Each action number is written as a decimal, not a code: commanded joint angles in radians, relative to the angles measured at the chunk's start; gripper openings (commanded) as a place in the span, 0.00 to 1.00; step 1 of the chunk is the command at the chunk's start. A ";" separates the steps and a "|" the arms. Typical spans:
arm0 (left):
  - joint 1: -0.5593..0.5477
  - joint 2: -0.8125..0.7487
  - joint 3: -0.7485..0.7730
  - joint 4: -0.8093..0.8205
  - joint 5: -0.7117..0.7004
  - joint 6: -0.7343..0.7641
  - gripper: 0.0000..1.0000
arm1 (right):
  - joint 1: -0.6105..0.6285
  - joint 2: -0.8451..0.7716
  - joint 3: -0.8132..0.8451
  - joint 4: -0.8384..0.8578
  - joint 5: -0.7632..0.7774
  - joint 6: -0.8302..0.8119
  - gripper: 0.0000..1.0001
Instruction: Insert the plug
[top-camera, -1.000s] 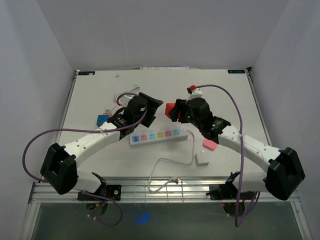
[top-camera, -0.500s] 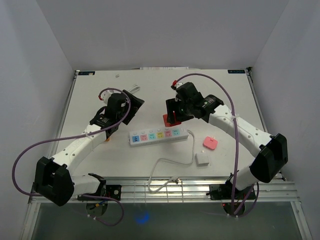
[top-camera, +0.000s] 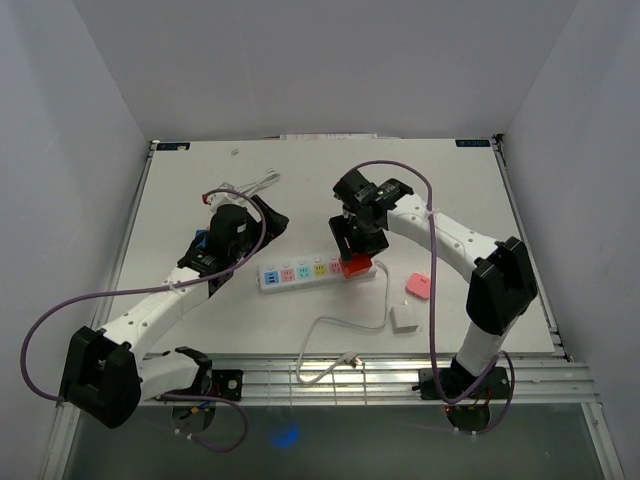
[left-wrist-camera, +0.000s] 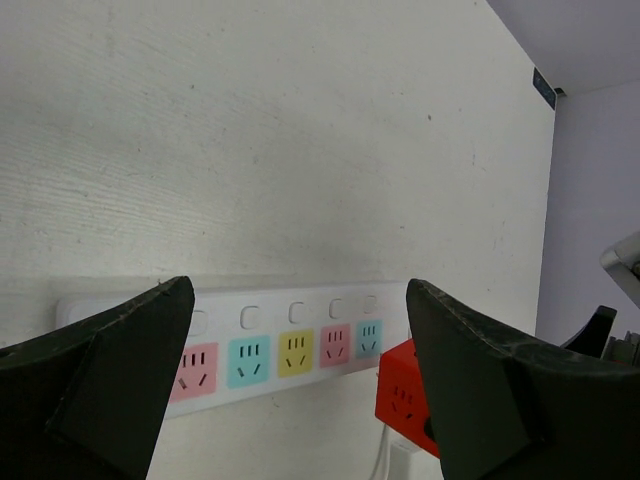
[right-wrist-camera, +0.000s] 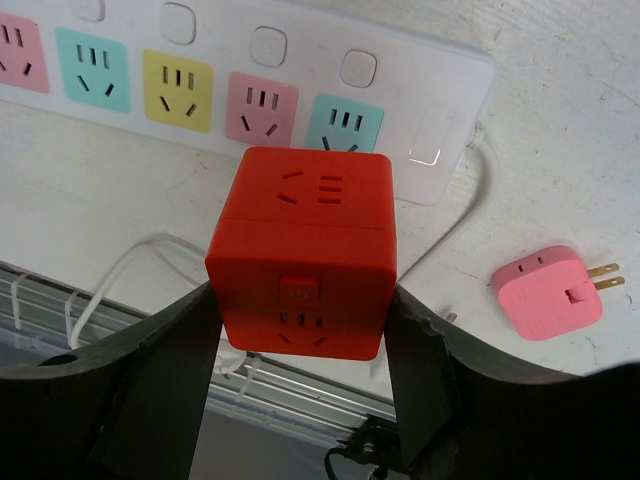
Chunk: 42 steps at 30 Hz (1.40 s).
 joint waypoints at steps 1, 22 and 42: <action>-0.001 -0.048 -0.036 0.093 0.012 0.075 0.98 | -0.012 0.014 0.095 -0.048 0.003 -0.015 0.36; -0.001 -0.020 -0.157 0.236 0.001 0.115 0.98 | -0.061 0.126 0.149 -0.065 -0.068 0.030 0.36; -0.001 -0.005 -0.203 0.282 -0.013 0.120 0.97 | -0.063 0.143 0.123 -0.047 -0.020 0.103 0.29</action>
